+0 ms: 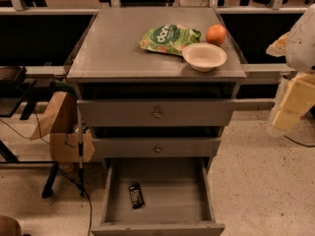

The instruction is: Pick rxbar chocolate from bottom drawer and place on counter

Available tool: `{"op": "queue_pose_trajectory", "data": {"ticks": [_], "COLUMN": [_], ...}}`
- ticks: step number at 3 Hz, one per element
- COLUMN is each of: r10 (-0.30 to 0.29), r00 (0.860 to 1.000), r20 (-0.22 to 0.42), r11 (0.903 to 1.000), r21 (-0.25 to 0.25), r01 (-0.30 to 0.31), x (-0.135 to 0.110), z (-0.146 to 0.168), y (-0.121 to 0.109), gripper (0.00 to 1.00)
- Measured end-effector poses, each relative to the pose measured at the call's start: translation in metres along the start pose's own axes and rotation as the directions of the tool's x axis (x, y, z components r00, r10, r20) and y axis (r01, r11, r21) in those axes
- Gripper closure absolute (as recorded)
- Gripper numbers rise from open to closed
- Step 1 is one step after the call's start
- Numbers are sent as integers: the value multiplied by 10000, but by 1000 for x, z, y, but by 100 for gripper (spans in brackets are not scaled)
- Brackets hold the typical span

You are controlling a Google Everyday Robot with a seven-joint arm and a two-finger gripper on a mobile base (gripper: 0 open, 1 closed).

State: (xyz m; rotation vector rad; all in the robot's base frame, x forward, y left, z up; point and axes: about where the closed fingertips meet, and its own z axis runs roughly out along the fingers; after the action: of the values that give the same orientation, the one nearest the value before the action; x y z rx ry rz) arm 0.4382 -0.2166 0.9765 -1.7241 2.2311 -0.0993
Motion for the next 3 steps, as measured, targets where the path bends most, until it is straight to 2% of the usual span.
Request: {"op": "queue_pose_trajectory", "data": {"ticks": [2, 3], "r10": [13, 601], "r00": [9997, 9895], "r20": [261, 1313], "r11": [9999, 9980], "r21": [112, 91], "r01": [-16, -618], "x": [-2, -8], "z": [0, 34], "y": [-1, 8], "gripper": [0, 0]}}
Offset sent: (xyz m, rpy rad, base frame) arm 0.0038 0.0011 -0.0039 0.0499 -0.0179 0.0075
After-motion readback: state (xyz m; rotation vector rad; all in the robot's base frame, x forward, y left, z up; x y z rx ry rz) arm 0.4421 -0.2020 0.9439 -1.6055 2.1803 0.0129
